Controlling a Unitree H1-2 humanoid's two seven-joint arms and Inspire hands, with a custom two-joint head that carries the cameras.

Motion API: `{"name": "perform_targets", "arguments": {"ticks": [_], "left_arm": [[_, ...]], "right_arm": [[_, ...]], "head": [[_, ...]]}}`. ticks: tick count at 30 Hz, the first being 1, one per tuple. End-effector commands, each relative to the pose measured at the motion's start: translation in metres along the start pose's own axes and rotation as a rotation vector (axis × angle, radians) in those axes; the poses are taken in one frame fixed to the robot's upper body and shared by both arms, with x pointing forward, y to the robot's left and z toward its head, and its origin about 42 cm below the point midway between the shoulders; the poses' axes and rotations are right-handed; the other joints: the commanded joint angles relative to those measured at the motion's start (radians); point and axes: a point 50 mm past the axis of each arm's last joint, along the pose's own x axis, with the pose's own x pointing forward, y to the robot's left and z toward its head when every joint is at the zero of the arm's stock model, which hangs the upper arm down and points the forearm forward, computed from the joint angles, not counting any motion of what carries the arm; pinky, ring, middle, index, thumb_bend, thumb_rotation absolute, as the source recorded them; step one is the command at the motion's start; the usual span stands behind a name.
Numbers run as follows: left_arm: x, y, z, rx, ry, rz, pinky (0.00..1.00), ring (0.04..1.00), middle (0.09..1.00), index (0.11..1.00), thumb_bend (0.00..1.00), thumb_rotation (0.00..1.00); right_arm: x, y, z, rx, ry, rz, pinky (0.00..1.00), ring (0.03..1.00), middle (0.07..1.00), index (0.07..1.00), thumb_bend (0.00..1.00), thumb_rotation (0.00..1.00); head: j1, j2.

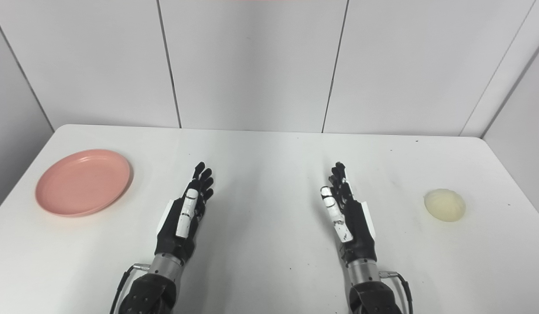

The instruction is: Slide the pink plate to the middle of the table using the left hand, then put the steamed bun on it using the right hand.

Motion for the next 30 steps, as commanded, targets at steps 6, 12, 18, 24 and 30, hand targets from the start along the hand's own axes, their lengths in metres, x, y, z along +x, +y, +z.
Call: {"name": "perform_targets", "arguments": {"ticks": [6, 12, 18, 24, 30], "left_arm": [[-0.006, 0.003, -0.013, 0.010, 0.025, 0.006, 1.00, 1.000, 1.000, 1.000, 0.60, 1.00], [0.009, -0.010, -0.024, 0.001, 0.001, 0.025, 1.00, 1.000, 1.000, 1.000, 0.62, 1.00], [0.030, -0.013, -0.023, -0.048, 0.002, 0.031, 1.00, 1.000, 1.000, 1.000, 0.62, 1.00], [0.049, 0.006, 0.005, -0.074, -0.119, 0.133, 1.00, 1.000, 0.991, 1.000, 0.64, 1.00], [0.061, 0.031, 0.036, -0.100, -0.196, 0.211, 1.00, 0.966, 0.962, 0.971, 0.69, 1.00]], "right_arm": [[-0.003, -0.002, -0.006, 0.004, 0.001, 0.012, 1.00, 0.990, 0.996, 1.000, 0.60, 0.82], [-0.004, -0.020, -0.014, 0.033, -0.008, 0.014, 1.00, 0.995, 1.000, 1.000, 0.58, 0.82], [-0.005, -0.034, -0.020, 0.047, 0.017, 0.000, 1.00, 1.000, 1.000, 1.000, 0.55, 0.87], [-0.009, -0.035, -0.019, 0.073, 0.015, -0.001, 1.00, 1.000, 1.000, 1.000, 0.54, 0.84], [-0.010, -0.035, -0.021, 0.078, 0.021, 0.000, 1.00, 1.000, 1.000, 1.000, 0.56, 0.83]], "head": [[0.102, -0.028], [0.277, -0.097], [0.381, -0.147], [0.420, -0.177], [0.414, -0.187]]}}
